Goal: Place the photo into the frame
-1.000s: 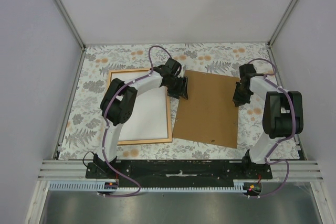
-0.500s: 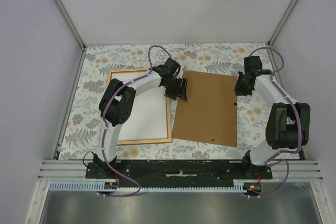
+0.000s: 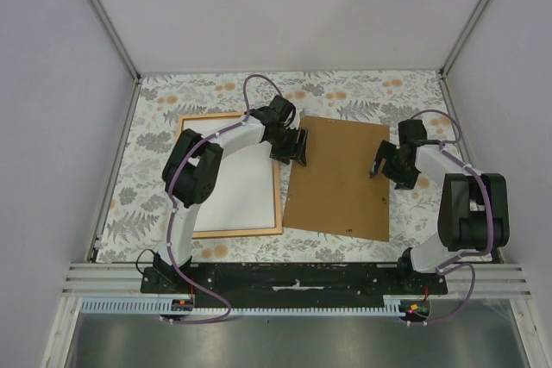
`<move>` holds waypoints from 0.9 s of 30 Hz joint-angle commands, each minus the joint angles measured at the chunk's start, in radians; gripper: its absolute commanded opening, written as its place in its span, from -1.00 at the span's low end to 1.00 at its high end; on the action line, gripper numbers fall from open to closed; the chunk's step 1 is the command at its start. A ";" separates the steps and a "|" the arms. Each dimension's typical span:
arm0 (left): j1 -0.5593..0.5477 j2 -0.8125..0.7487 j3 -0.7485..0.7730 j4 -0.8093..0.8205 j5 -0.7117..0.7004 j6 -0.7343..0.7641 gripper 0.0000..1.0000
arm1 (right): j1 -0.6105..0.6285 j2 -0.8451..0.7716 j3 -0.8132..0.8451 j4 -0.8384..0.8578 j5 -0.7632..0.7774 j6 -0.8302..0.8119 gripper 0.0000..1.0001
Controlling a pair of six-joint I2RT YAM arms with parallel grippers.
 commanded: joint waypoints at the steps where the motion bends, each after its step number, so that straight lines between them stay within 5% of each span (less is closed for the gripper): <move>1: 0.005 0.051 -0.041 -0.054 0.001 0.049 0.36 | -0.022 -0.057 -0.077 0.158 -0.100 0.043 0.80; 10: -0.012 0.100 -0.037 -0.005 0.161 -0.002 0.36 | -0.033 0.005 -0.123 0.330 -0.364 0.090 0.77; 27: -0.032 -0.070 -0.004 0.072 0.296 -0.142 0.29 | -0.033 0.009 -0.068 0.287 -0.441 0.063 0.71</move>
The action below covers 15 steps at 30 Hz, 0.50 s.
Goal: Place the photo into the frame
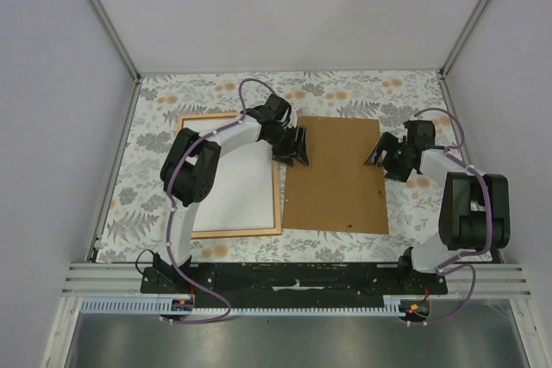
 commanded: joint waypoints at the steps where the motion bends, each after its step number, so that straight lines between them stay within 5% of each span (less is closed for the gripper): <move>1: -0.057 -0.073 0.004 0.056 0.173 -0.086 0.29 | 0.033 0.038 0.015 0.005 -0.208 0.037 0.71; 8: -0.066 -0.106 -0.005 0.034 0.106 -0.085 0.27 | 0.033 0.050 0.024 -0.004 -0.189 0.030 0.71; 15: -0.029 -0.143 -0.026 -0.107 -0.270 -0.016 0.28 | 0.033 0.071 0.044 -0.042 -0.117 0.017 0.68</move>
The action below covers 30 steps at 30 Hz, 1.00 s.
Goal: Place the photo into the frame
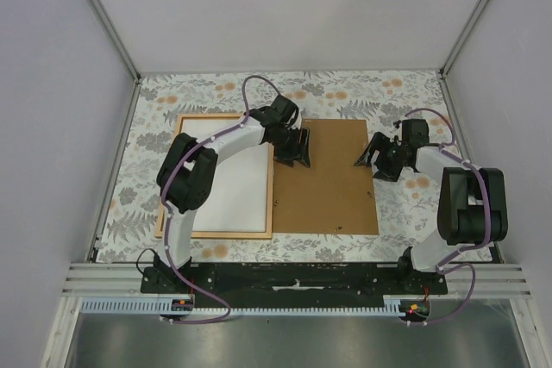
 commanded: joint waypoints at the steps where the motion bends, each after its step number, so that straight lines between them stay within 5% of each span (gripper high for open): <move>1: 0.045 -0.070 -0.027 -0.077 -0.233 0.046 0.28 | 0.003 0.032 0.026 -0.039 0.044 -0.009 0.67; 14: 0.094 -0.031 -0.082 -0.071 -0.316 0.071 0.28 | 0.003 0.044 0.030 -0.043 0.069 -0.026 0.68; 30: 0.026 0.063 -0.125 0.085 0.001 -0.044 0.28 | 0.005 0.069 0.040 -0.031 0.026 -0.025 0.68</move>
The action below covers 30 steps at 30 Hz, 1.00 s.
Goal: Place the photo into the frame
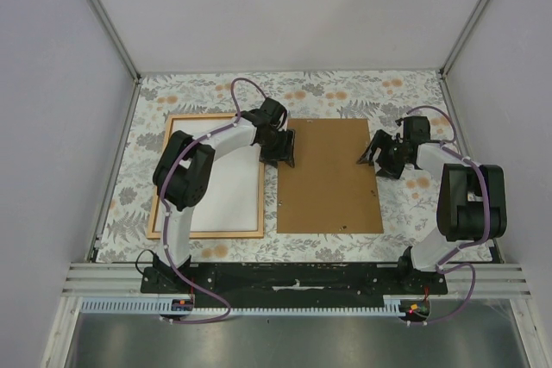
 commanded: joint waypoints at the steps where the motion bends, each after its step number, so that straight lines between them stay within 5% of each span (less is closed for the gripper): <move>1: -0.037 0.056 -0.043 0.103 0.176 -0.085 0.28 | 0.009 0.040 0.004 -0.007 0.002 -0.018 0.68; 20: -0.034 -0.107 0.034 0.158 0.260 -0.167 0.25 | 0.032 0.032 0.016 -0.011 -0.067 -0.012 0.64; 30: -0.008 -0.113 0.040 0.026 0.092 -0.086 0.25 | 0.042 0.052 0.039 -0.036 -0.003 -0.009 0.64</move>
